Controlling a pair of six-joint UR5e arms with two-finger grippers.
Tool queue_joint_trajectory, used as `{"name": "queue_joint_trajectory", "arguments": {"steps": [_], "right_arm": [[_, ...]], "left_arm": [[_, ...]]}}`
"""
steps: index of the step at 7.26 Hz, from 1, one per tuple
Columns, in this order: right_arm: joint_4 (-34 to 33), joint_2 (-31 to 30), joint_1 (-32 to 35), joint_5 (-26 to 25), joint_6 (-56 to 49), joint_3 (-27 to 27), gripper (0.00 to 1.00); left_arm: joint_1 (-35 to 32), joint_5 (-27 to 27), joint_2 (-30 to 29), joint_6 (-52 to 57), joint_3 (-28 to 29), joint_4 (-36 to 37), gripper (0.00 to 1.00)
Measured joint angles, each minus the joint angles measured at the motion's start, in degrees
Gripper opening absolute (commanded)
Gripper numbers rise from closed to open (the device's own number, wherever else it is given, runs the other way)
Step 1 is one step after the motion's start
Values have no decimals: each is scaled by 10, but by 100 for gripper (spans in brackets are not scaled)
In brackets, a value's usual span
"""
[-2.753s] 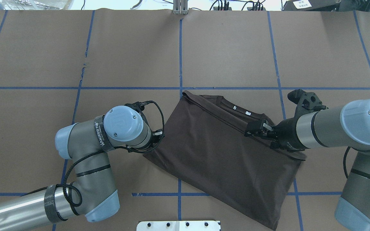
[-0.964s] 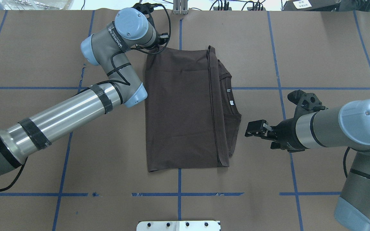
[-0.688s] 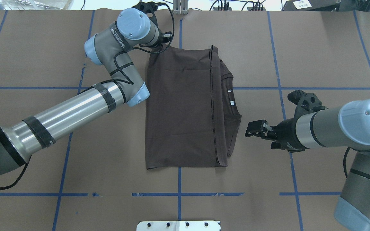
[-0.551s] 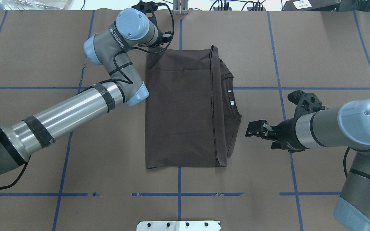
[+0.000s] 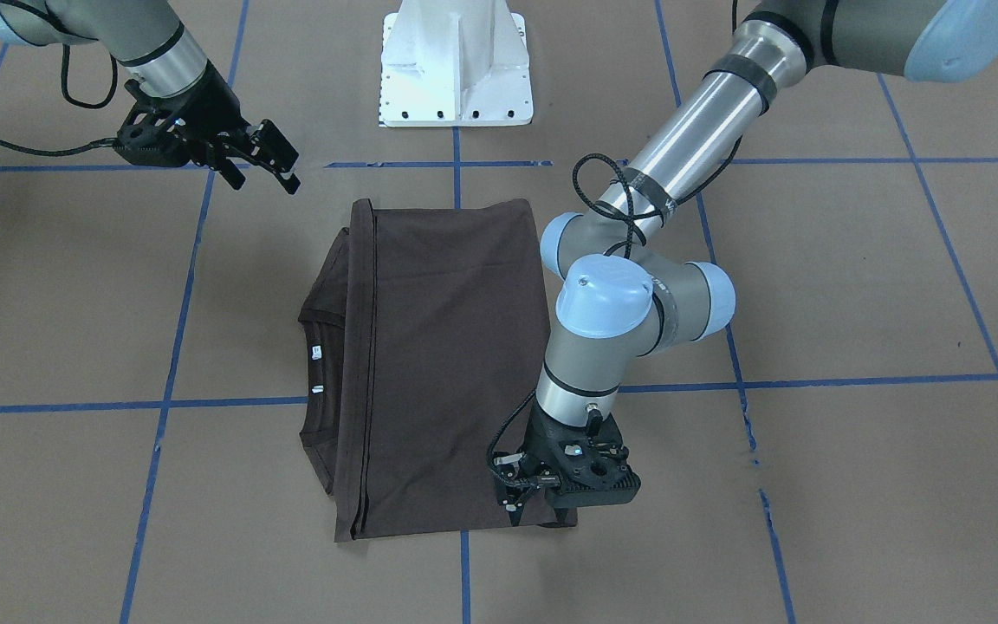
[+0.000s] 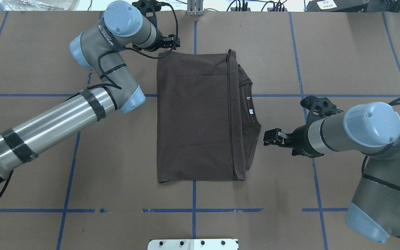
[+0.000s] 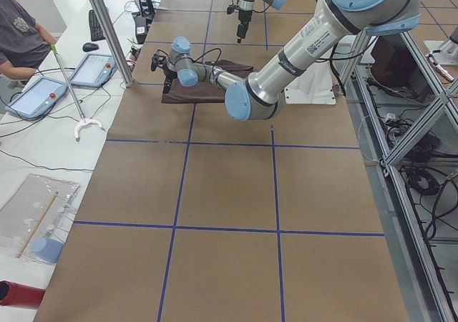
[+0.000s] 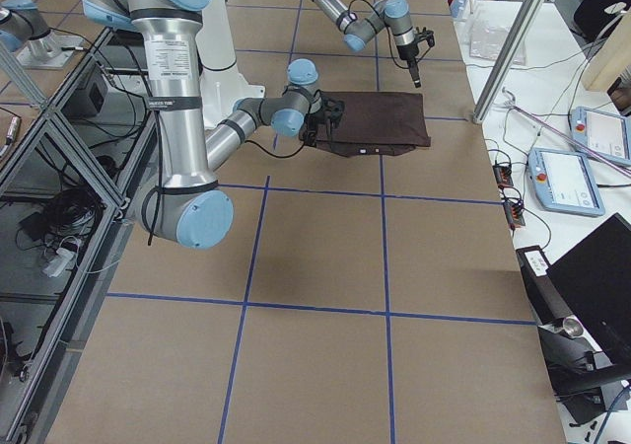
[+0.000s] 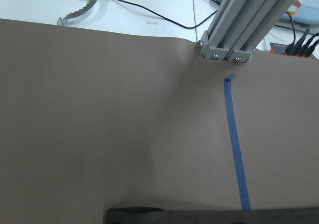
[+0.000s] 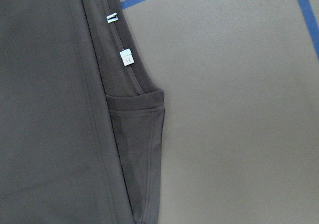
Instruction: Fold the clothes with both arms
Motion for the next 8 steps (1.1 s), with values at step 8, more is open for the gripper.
{"name": "queue_joint_trajectory", "arguments": {"steps": [8], "right_arm": [[-260,189,-94,-32,-61,-103,100]], "left_arm": [[5,-69,149,7,-374,245,100]]}}
